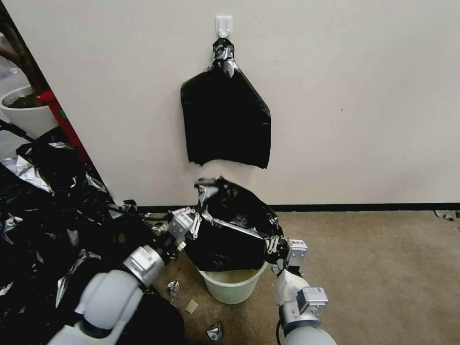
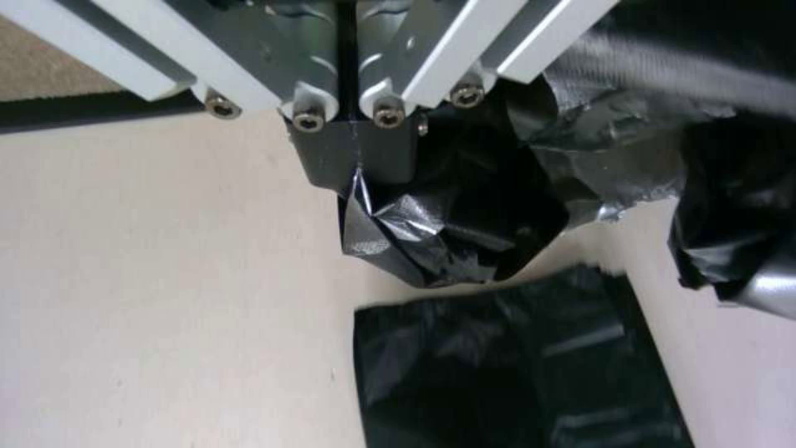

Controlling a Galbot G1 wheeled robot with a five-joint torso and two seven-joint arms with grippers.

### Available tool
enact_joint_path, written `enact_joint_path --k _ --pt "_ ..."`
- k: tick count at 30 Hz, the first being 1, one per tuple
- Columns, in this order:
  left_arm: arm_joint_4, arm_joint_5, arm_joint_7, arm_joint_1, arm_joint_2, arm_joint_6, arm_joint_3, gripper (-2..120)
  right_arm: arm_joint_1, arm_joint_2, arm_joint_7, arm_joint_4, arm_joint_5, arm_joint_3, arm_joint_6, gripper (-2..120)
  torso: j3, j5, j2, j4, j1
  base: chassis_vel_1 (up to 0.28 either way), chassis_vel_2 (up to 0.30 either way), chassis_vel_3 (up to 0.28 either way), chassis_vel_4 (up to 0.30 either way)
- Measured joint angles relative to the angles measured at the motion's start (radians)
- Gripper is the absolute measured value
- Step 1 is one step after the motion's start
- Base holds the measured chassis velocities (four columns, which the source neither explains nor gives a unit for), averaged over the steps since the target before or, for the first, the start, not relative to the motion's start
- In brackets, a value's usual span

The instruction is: Place a trash bag onto the trash bin.

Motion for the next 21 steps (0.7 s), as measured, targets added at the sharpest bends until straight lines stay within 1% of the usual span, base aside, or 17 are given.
enact_joint_path --k 3,6,7,8,9,10,11,12,13,14,15,17,18,19,20,21 --pt "0.023 0.023 -0.007 0.03 -0.015 -0.003 0.017 0 -0.013 -0.003 0.0 -0.025 -0.027 -0.014 0.01 0 0.0 0.0 0.0 0.0 0.0 0.0 0.0 0.0 0.0" --pt "0.031 0.04 -0.008 0.05 -0.015 -0.003 0.025 0 -0.024 -0.01 0.0 -0.044 -0.036 -0.026 0.014 0 0.0 -0.0001 0.0 -0.0001 0.0 0.0 0.0 0.0 0.0" --pt "0.033 0.051 -0.01 0.066 -0.009 0.003 0.03 0 -0.029 -0.018 0.006 -0.053 -0.036 -0.03 0.016 0 0.0 -0.0021 0.0 0.0005 0.0 0.0 0.0 0.0 0.0" --pt "0.033 0.051 -0.01 0.066 -0.009 0.003 0.03 0 -0.029 -0.018 0.006 -0.053 -0.036 -0.03 0.016 0 0.0 -0.0021 0.0 0.0005 0.0 0.0 0.0 0.0 0.0" --pt "0.033 0.054 -0.017 0.077 -0.004 0.01 0.034 0 -0.033 -0.023 0.017 -0.059 -0.035 -0.033 0.016 0 0.0 -0.0029 0.0 0.0006 0.0 0.0 0.0 0.0 0.0" --pt "0.029 0.056 -0.033 0.09 0.004 0.024 0.04 0 -0.038 -0.028 0.034 -0.059 -0.03 -0.037 0.013 0 0.0 -0.0029 0.0 0.0006 0.0 0.0 0.0 0.0 0.0" --pt "0.029 0.056 -0.033 0.09 0.004 0.024 0.04 0 -0.038 -0.028 0.034 -0.059 -0.03 -0.037 0.013 0 0.0 -0.0029 0.0 0.0006 0.0 0.0 0.0 0.0 0.0" --pt "0.021 0.056 -0.052 0.1 0.011 0.036 0.045 0 -0.04 -0.031 0.05 -0.059 -0.017 -0.042 0.005 0 0.0 -0.0031 0.0 0.0007 0.0 0.0 0.0 0.0 0.0" --pt "0.001 0.056 -0.104 0.118 0.022 0.06 0.053 0 -0.043 -0.037 0.084 -0.059 0.02 -0.05 -0.013 0 0.0 -0.003 0.0 0.0004 0.0 0.0 0.0 0.0 0.0" --pt "-0.016 0.048 -0.145 0.13 0.028 0.075 0.061 0 -0.043 -0.04 0.11 -0.054 0.052 -0.056 -0.028 0 0.0 -0.0016 0.0 0.0003 0.0 0.0 0.0 0.0 0.0" --pt "-0.016 0.048 -0.145 0.13 0.028 0.075 0.061 0 -0.043 -0.04 0.11 -0.054 0.052 -0.056 -0.028 0 0.0 -0.0016 0.0 0.0003 0.0 0.0 0.0 0.0 0.0" --pt "-0.06 0.012 -0.24 0.155 0.038 0.102 0.078 0 -0.043 -0.044 0.161 -0.032 0.131 -0.08 -0.065 0 0.0 0.0052 0.0 -0.0004 0.0 0.0 0.0 0.0 0.0" --pt "-0.084 -0.022 -0.309 0.167 0.042 0.121 0.095 0 -0.042 -0.052 0.196 -0.011 0.191 -0.085 -0.093 0 0.0 0.0037 0.0 -0.0004 0.0 0.0 0.0 0.0 0.0" --pt "-0.103 -0.059 -0.367 0.176 0.046 0.142 0.112 0 -0.037 -0.06 0.221 0.006 0.232 -0.089 -0.114 0 0.0 0.0009 0.0 -0.0003 0.0 0.0 0.0 0.0 0.0" --pt "-0.103 -0.059 -0.367 0.176 0.046 0.142 0.112 0 -0.037 -0.06 0.221 0.006 0.232 -0.089 -0.114 0 0.0 0.0009 0.0 -0.0003 0.0 0.0 0.0 0.0 0.0" --pt "-0.123 -0.107 -0.424 0.184 0.053 0.173 0.132 0 -0.031 -0.07 0.243 0.019 0.272 -0.095 -0.137 0 0.0 0.0013 0.0 -0.0003 0.0 0.0 0.0 0.0 0.0"
